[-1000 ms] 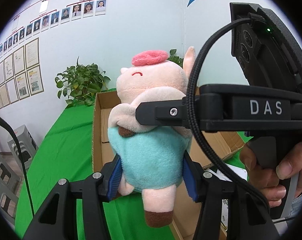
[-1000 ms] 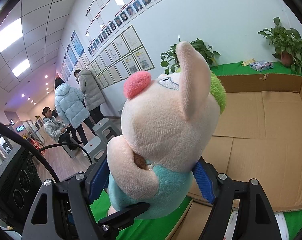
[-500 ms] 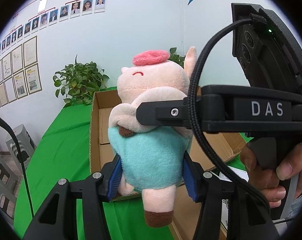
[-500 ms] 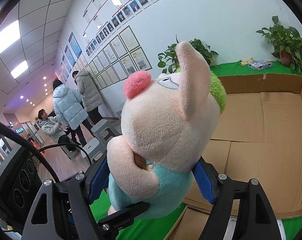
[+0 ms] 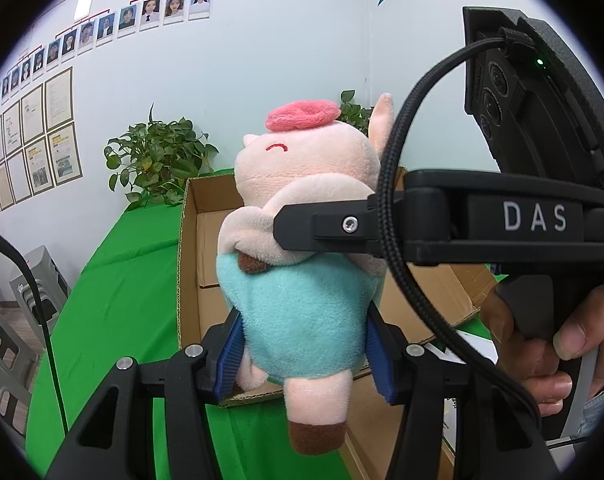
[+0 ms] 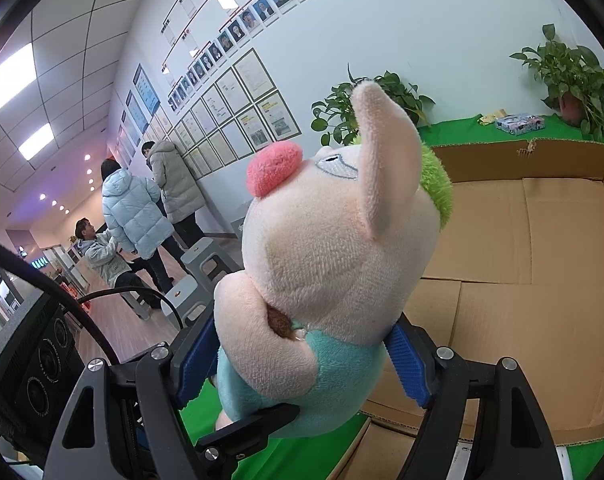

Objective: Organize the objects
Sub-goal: 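Carry the plush pig with both grippers over the open cardboard box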

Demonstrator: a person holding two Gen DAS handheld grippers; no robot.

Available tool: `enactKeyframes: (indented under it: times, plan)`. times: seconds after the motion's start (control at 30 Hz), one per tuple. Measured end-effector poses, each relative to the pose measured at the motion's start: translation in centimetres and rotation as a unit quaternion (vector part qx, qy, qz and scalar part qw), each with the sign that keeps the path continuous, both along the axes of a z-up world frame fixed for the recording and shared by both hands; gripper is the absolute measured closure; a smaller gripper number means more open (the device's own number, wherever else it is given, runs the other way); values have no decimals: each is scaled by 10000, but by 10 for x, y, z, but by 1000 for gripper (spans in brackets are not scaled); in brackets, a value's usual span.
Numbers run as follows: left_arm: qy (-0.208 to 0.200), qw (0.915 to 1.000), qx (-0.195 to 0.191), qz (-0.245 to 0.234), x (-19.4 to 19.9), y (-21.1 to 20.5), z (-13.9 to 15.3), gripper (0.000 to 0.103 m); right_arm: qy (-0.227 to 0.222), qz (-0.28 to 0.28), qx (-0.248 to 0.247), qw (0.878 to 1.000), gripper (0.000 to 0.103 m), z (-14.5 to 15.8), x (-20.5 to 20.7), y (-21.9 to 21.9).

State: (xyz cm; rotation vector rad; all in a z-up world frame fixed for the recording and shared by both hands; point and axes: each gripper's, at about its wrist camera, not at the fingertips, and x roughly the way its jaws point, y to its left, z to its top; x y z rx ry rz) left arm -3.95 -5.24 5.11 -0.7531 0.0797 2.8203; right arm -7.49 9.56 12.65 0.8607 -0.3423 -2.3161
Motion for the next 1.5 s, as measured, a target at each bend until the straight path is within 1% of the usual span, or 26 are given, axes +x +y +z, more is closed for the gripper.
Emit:
enactKeyframes:
  times: [0.33, 0.67, 0.83, 0.97, 1.1, 1.17, 1.2, 1.27, 1.33, 1.37, 1.4, 1.43, 1.5]
  plan:
    - [-45, 9999, 122, -10, 0, -11, -4, 50, -11, 10, 94, 10000, 28, -13, -14, -10]
    - [-150, 9997, 202, 42, -8, -20, -11, 49, -112, 20, 160, 9998, 29, -32, -33, -24]
    - [-153, 9992, 272, 242, -22, -34, -11, 49, -54, 161, 205, 9996, 31, -36, -51, -40]
    - [-317, 9980, 251, 477, -43, -44, -17, 49, -126, 335, 186, 9992, 31, -44, -80, -54]
    - [-606, 9956, 240, 678, -68, -51, -33, 49, -324, 495, 91, 9982, 32, -69, -119, -62]
    - [-731, 9943, 199, 751, -76, -52, -42, 47, -473, 574, -42, 9972, 32, -88, -141, -62]
    - [-787, 9935, 201, 802, -79, -52, -45, 43, -511, 604, -95, 9968, 32, -96, -149, -60]
    - [-912, 9920, 230, 842, -83, -55, -50, 42, -621, 661, -252, 9956, 32, -117, -167, -57]
    - [-982, 9917, 189, 812, -78, -54, -53, 43, -735, 655, -336, 9946, 33, -135, -179, -54]
    - [-970, 9921, 132, 782, -75, -54, -53, 45, -795, 647, -365, 9941, 33, -143, -185, -53]
    - [-912, 9926, -27, 795, -68, -52, -53, 45, -844, 583, -312, 9942, 33, -151, -191, -54]
    - [-861, 9929, -121, 806, -62, -50, -52, 45, -900, 589, -380, 9935, 33, -157, -196, -53]
    - [-793, 9934, -219, 801, -52, -52, -50, 45, -956, 606, -544, 9921, 33, -164, -205, -52]
